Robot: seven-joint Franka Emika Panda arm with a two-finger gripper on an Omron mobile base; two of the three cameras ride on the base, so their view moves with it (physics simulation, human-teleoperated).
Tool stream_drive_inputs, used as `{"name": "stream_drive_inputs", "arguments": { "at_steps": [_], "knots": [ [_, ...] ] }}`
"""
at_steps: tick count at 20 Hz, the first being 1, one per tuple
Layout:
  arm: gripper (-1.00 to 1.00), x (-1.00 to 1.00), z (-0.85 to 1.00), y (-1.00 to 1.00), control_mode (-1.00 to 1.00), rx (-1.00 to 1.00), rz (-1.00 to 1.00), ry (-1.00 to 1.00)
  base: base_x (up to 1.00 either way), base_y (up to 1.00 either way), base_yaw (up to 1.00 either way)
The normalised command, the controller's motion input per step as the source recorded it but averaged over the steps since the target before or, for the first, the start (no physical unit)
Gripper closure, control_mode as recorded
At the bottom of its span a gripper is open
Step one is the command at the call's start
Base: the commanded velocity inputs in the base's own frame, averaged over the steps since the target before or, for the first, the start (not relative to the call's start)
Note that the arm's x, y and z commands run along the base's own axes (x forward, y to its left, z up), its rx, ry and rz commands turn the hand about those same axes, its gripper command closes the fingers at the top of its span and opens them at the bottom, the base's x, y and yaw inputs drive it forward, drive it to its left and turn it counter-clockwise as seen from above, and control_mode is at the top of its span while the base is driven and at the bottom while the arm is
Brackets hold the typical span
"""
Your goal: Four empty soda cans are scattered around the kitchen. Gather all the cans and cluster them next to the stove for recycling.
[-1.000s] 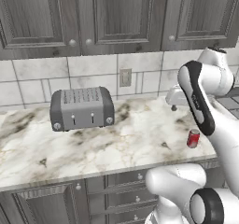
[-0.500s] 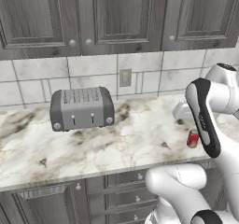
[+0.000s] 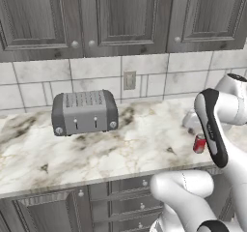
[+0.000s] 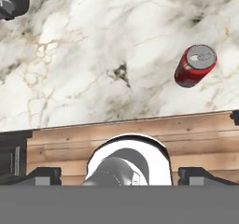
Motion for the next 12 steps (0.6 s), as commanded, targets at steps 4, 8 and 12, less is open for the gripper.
{"name": "stream_drive_inputs", "arguments": {
  "at_steps": [4, 8, 12],
  "knots": [
    [-1.00, 0.00, -0.38, -0.24, -1.00, -0.01, -0.07, 0.01, 0.00, 0.00, 0.00],
    [-1.00, 0.00, -0.44, -0.31, -1.00, 0.00, -0.07, 0.03, 0.00, 0.00, 0.00],
    [-1.00, 0.00, -0.29, -0.37, -1.00, -0.02, -0.06, 0.02, 0.00, 0.00, 0.00]
  ]
}}
